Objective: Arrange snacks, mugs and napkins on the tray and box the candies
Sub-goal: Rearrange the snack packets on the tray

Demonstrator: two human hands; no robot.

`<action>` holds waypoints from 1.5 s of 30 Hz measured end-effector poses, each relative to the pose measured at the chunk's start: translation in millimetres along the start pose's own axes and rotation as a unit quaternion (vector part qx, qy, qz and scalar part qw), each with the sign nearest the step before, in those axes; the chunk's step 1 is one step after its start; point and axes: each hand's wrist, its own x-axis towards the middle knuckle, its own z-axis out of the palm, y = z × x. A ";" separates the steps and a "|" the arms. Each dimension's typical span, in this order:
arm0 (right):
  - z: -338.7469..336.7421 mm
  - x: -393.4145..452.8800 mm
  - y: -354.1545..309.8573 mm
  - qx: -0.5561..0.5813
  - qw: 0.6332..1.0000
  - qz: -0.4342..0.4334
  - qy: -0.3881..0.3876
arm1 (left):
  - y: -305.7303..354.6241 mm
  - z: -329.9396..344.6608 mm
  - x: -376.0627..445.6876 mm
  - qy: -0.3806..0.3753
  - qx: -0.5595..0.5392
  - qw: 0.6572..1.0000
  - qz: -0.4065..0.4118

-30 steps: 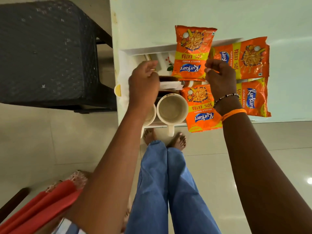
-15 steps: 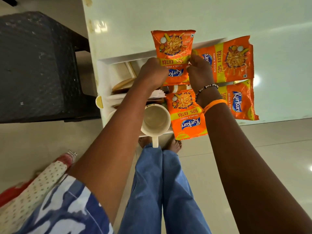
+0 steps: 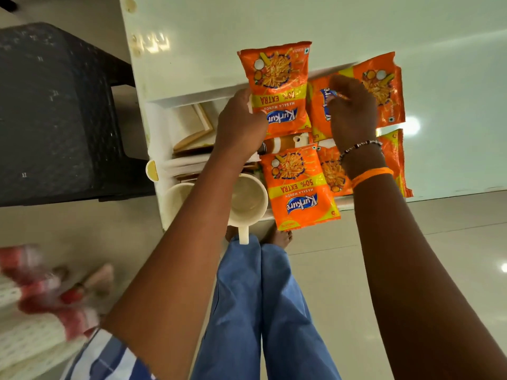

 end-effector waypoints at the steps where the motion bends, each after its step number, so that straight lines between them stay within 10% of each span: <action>1: -9.4 -1.7 4.9 -0.015 0.999 -0.016 0.040 | 0.7 2.6 -4.1 0.012 -0.006 1.000 0.006; 5: -45.8 7.4 32.5 -0.136 0.980 -0.024 0.141 | 6.1 23.9 -24.1 -0.040 0.007 0.999 0.019; 15: -75.6 42.7 53.6 -0.161 0.982 0.068 0.068 | 17.0 85.0 -33.8 -0.194 0.206 0.957 0.059; 45: -105.3 -30.6 89.1 -0.064 0.995 0.075 0.026 | -36.6 107.9 -73.3 -0.184 0.380 0.888 0.183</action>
